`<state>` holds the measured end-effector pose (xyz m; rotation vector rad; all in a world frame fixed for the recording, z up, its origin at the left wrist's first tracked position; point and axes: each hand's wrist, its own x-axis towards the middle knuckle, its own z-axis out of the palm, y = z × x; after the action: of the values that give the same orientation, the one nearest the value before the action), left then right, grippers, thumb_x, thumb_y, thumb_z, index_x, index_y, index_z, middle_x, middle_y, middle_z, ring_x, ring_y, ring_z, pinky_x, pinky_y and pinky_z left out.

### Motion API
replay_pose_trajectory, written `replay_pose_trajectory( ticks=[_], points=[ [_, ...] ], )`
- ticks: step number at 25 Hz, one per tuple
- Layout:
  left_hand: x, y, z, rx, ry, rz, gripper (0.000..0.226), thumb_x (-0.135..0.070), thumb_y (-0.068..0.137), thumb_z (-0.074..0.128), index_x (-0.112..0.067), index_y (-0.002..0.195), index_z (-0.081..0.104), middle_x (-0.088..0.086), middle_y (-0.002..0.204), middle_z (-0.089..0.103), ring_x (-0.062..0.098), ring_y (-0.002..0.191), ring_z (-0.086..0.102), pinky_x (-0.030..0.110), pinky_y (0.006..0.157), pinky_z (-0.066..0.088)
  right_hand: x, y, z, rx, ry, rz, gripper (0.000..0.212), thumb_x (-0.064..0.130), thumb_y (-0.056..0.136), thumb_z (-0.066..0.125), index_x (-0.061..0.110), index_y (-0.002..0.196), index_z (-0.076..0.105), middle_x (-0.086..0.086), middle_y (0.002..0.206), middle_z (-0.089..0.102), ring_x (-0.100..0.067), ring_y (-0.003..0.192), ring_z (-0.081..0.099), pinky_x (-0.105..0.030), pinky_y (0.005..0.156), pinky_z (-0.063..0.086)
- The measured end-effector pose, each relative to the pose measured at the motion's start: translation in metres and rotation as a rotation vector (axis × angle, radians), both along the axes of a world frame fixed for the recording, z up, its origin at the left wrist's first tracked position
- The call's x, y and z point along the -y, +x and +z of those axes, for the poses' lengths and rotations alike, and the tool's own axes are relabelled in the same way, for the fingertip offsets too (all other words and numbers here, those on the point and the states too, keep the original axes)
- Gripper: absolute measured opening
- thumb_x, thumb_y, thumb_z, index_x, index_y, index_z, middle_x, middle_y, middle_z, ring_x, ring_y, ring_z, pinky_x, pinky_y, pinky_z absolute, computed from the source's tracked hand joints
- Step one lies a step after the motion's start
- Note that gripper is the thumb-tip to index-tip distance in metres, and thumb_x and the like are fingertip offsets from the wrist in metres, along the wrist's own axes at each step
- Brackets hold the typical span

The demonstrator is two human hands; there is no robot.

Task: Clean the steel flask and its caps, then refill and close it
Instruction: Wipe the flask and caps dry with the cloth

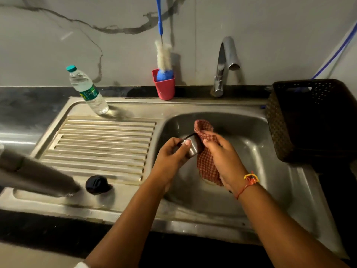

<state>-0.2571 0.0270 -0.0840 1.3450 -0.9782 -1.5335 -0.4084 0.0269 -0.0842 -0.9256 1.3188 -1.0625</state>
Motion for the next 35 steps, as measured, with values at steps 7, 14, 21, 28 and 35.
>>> replay_pose_trajectory(
  ticks=[7,14,21,28,35],
  points=[
    [0.053,-0.010,-0.046,0.300,-0.327,-0.070,0.050,-0.062,0.083,0.062,-0.025,0.115,0.073,0.006,0.119,0.070,0.023,0.110,0.068,0.049,0.101,0.054,0.028,-0.001,-0.030,-0.126,-0.194,-0.014,0.034,0.030,0.097,0.050,0.029,0.129,0.064,0.011,0.126,0.066,-0.005,0.118,0.059,-0.038,0.109,0.042],
    [0.052,-0.005,-0.040,0.254,-0.403,-0.070,0.036,-0.035,0.108,0.046,-0.012,0.099,0.071,0.005,0.080,0.071,0.009,0.070,0.064,0.022,0.069,0.054,0.015,0.017,-0.030,-0.610,-0.484,-0.002,0.041,0.025,0.102,0.046,0.022,0.142,0.051,0.003,0.143,0.053,-0.013,0.130,0.048,-0.018,0.101,0.034],
    [0.016,0.004,-0.009,0.147,-0.472,-0.052,0.038,-0.037,0.109,0.042,-0.008,0.100,0.066,0.012,0.089,0.067,0.021,0.080,0.061,0.035,0.079,0.052,-0.018,0.024,-0.009,-0.852,-0.614,-0.048,0.042,0.023,0.099,0.047,0.022,0.141,0.053,0.000,0.143,0.054,-0.020,0.130,0.049,-0.026,0.105,0.036],
    [-0.032,0.017,-0.033,0.130,-0.364,-0.118,0.034,-0.024,0.110,0.040,-0.009,0.112,0.070,0.010,0.102,0.077,0.024,0.102,0.071,0.047,0.104,0.052,-0.035,0.039,-0.028,-0.853,-0.588,0.017,0.046,0.019,0.097,0.047,0.018,0.144,0.049,-0.005,0.148,0.047,-0.022,0.134,0.045,-0.028,0.109,0.034],
    [-0.025,0.029,-0.038,0.029,-0.372,-0.014,0.030,-0.023,0.108,0.045,-0.013,0.111,0.073,0.009,0.101,0.078,0.020,0.098,0.074,0.043,0.099,0.056,-0.042,0.038,-0.038,-1.020,-0.665,0.200,0.054,0.022,0.095,0.053,0.021,0.148,0.042,-0.006,0.158,0.032,-0.025,0.141,0.035,-0.030,0.116,0.028]
  ],
)
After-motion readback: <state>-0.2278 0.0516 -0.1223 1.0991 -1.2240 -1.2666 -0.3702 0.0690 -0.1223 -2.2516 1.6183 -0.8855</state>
